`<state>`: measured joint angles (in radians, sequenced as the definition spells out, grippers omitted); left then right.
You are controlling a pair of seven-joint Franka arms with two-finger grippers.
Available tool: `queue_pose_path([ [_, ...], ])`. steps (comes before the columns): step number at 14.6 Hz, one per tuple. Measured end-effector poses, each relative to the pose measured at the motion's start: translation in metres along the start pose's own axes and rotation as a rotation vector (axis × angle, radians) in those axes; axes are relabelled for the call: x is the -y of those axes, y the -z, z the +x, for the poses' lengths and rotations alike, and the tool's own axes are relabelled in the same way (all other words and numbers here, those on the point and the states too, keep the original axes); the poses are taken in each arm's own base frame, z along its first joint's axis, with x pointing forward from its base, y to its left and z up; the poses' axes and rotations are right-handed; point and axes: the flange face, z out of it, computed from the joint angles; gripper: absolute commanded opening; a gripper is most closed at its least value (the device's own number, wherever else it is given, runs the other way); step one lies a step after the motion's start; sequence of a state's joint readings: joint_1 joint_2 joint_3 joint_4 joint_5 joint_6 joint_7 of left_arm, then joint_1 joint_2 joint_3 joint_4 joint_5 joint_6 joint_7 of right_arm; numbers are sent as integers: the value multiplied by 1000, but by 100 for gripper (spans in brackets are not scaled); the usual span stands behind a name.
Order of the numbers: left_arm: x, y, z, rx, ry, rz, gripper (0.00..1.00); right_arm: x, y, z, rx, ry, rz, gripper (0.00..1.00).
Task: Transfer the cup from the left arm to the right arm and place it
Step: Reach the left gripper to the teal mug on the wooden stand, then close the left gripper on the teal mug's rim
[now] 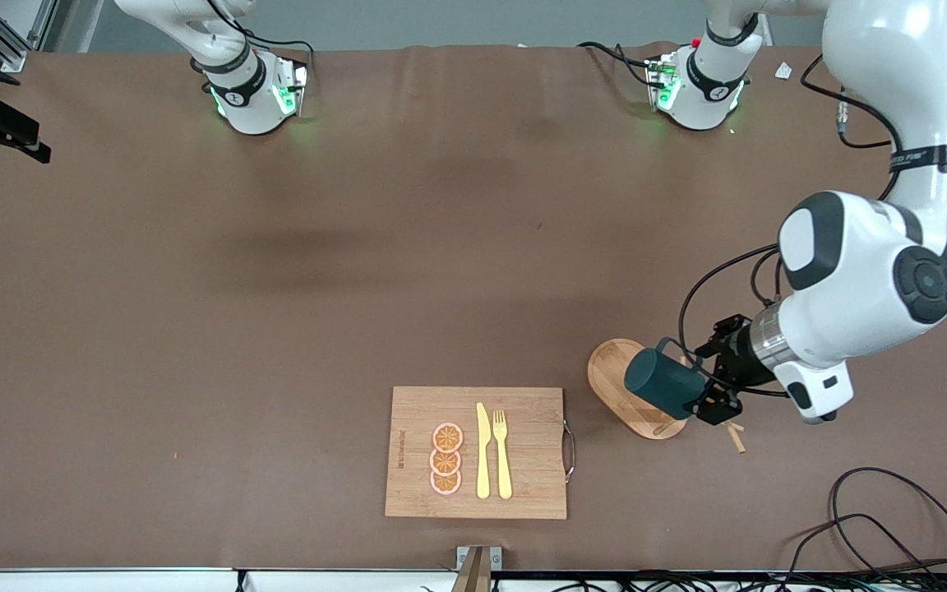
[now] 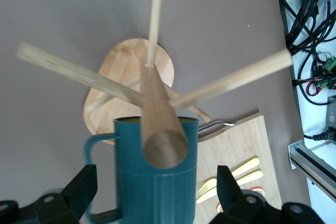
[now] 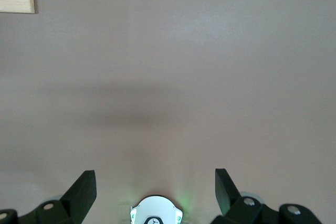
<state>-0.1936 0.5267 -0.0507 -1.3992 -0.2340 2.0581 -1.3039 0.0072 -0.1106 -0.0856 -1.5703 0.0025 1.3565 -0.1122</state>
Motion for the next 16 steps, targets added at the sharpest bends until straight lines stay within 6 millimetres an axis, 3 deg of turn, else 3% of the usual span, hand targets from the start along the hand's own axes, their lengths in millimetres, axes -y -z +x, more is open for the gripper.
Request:
queue_pose_path([
  [13,-9,-55,-5,11,18,-28,99,0,0,0,2,0,0,100],
  [14,-9,-57,-4,11,19,-28,92,0,0,0,2,0,0,100],
  [16,-9,-59,-6,13,17,-28,67,0,0,0,2,0,0,100],
])
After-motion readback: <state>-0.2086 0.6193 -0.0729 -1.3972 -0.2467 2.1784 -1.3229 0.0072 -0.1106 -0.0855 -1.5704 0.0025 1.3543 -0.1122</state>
